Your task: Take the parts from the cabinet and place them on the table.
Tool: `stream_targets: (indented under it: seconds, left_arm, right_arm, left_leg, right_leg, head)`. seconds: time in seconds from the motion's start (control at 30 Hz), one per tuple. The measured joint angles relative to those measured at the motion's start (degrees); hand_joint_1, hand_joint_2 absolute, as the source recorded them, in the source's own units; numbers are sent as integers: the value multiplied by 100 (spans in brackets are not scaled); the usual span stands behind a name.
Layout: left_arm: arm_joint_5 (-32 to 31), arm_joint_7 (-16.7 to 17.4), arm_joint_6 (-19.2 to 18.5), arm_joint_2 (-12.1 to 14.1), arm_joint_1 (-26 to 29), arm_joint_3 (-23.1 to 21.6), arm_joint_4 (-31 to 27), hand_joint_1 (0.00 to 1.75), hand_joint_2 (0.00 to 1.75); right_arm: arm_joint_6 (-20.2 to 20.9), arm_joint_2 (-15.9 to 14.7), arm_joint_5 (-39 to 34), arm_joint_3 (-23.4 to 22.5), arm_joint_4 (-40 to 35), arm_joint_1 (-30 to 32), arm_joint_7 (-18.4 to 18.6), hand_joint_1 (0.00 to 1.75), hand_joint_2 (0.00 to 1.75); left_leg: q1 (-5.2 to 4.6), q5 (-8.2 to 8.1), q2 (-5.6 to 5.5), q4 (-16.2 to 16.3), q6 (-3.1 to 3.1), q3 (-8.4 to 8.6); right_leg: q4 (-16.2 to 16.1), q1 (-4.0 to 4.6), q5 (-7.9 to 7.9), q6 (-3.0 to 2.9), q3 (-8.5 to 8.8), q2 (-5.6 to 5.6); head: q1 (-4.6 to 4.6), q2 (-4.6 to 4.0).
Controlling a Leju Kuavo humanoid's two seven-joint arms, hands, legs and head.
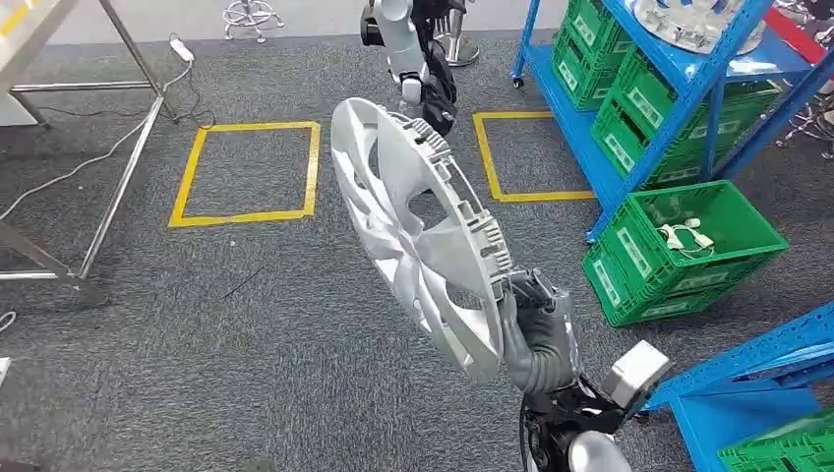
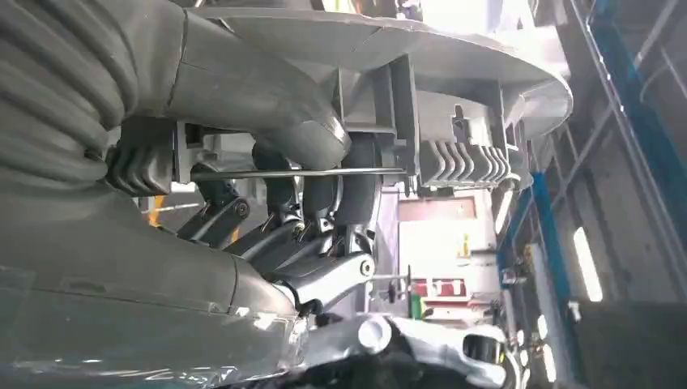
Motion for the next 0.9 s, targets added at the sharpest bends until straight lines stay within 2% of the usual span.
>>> stream_targets:
  seconds: [0.03,0.07,0.1,0.13,0.17,0.2,0.23,0.27,0.3,0.33,0.37,0.4,0.43,0.47,0.5,0.53,0.6,0.63,0.67,0.7,0.73,0.8,0.83,0.87,0.9]
  left_arm:
    - [4,-105,15,4,4,0,0,0,0]
    - [26,-219,35,7,12,0,2,0,0]
    - [61,-341,44,9,14,0,2,0,0]
    - [70,-441,52,9,8,0,2,0,0]
    - [72,-489,52,13,3,2,2,0,0]
    - [83,-537,52,13,-3,2,0,0,0]
    - [85,-570,52,4,-6,2,0,0,0]
    - [85,-577,46,-2,-5,2,0,0,0]
    - [85,-557,39,-9,-2,2,0,0,0]
    - [81,-463,39,-26,-1,2,2,0,0]
    - [79,-417,37,-37,4,2,4,0,0]
    - [77,-413,33,-57,7,2,4,0,0]
    - [59,-448,35,-77,7,2,2,0,0]
    - [37,-495,35,-98,8,2,0,0,0]
    - [24,-518,33,-125,3,2,0,0,0]
    - [17,-526,35,-133,0,2,0,0,0]
    - [15,-531,26,-155,24,2,0,0,0]
    - [15,-531,26,-164,25,2,0,0,0]
    - [15,-531,26,-162,26,2,4,0,0]
    - [15,-531,26,-157,22,2,4,0,0]
    - [15,-531,26,-155,14,2,2,0,0]
    - [37,-561,37,-155,20,2,4,0,0]
    - [74,-599,48,-155,26,2,7,0,0]
    - [87,-648,50,-153,31,2,7,0,0]
    - [87,-704,48,-146,30,2,9,0,0]
  right_arm:
    - [20,7,22,7,7,-49,13,175,175]
    - [35,15,67,13,9,-80,26,175,175]
    - [57,15,144,18,9,-132,68,175,175]
    - [81,17,231,24,7,-188,146,175,175]
    - [85,17,284,31,4,-242,225,175,175]
    - [96,15,343,33,-2,-277,299,175,175]
    - [96,15,396,39,-7,-307,361,175,175]
    - [61,15,491,46,-20,-322,456,175,175]
    - [39,15,544,57,-31,-325,536,175,175]
    - [31,11,538,70,-42,-324,633,175,175]
    - [28,9,522,77,-44,-324,669,175,175]
    - [31,7,498,87,-44,-321,680,175,175]
    - [22,7,481,94,-50,-321,678,175,175]
    - [9,7,483,98,-74,-322,673,175,175]
    - [-2,0,483,101,-94,-324,664,175,175]
    - [-4,0,483,103,-112,-326,660,175,175]
    - [-7,-9,481,107,-147,-334,658,175,175]
    - [-7,-11,481,107,-166,-337,658,175,175]
    - [-7,-11,483,109,-175,-339,658,175,175]
    - [-7,-11,483,109,-179,-337,658,175,175]
    - [-9,-13,483,107,-195,-342,658,175,175]
    - [-7,-13,487,107,-199,-337,658,175,175]
    - [-4,-15,489,107,-199,-337,658,175,175]
    - [2,-13,489,107,-199,-340,658,175,175]
    - [15,-11,492,111,-199,-347,658,175,175]
  left_leg:
    - [-11,16,-54,7,104,-22]
    - [-28,15,-76,8,132,-36]
    - [-42,27,-108,7,174,-54]
    - [-14,51,-148,-13,212,-53]
    - [-2,62,-188,-20,236,-49]
    - [-2,70,-213,-20,262,-54]
    - [-11,75,-256,-20,290,-61]
    - [-20,80,-301,-19,299,-68]
    - [-31,84,-349,-19,305,-73]
    - [-41,88,-403,-18,312,-73]
    - [-51,91,-459,-18,317,-72]
    - [-62,96,-515,-18,322,-69]
    - [-64,98,-575,-18,322,-58]
    - [-57,103,-613,-20,317,-59]
    - [-62,124,-658,-16,284,-87]
    - [-30,147,-702,-11,252,-118]
    - [11,193,-763,-40,178,-150]
    - [-9,222,-806,-68,133,-152]
    - [-19,141,-633,-8,145,-180]
    - [-41,-20,-428,149,119,-258]
    - [-29,-237,-382,490,93,-409]
    - [8,-585,-377,1307,29,-756]
    - [24,-618,-377,1523,-4,-853]
    - [47,-511,-367,1455,-35,-812]
    - [65,-303,-338,1156,-63,-640]
  right_leg:
    - [8,-3,-1,18,-9,-13]
    - [-5,-13,9,34,-5,-33]
    - [-16,-22,20,56,-4,-60]
    - [-3,-27,-4,78,-10,-75]
    - [71,-40,-106,117,-37,42]
    - [315,-49,-298,138,-132,135]
    - [774,-59,-552,153,-319,197]
    - [1240,-59,-760,162,-517,222]
    - [1585,-59,-868,160,-672,226]
    - [1718,-58,-844,143,-733,230]
    - [1601,-58,-703,114,-689,241]
    - [1262,-55,-459,72,-546,257]
    - [765,-40,-173,21,-328,307]
    - [268,-8,72,-37,-116,431]
    - [127,-7,26,-75,-41,595]
    - [64,14,64,-67,-49,570]
    - [36,45,51,-87,-46,510]
    - [-99,44,73,-112,-6,460]
    - [-200,-2,151,-120,39,363]
    - [-256,2,179,-155,56,348]
    - [-256,-2,188,-167,47,298]
    - [-239,-2,184,-169,43,201]
    - [-230,-5,181,-164,38,158]
    - [-218,-11,175,-157,35,117]
    - [-193,-23,154,-125,35,84]
  head:
    - [40,0]
    - [77,0]
    - [70,0]
    - [62,0]
    - [83,0]
    - [129,0]
    - [175,0]
    - [199,0]
    - [208,0]
    - [230,0]
    - [250,0]
    - [271,0]
    - [293,0]
    - [311,0]
    - [289,0]
    - [289,0]
    - [370,0]
    - [381,0]
    - [370,0]
    - [335,0]
    - [289,0]
    - [221,0]
    - [197,0]
    - [164,0]
    - [131,0]
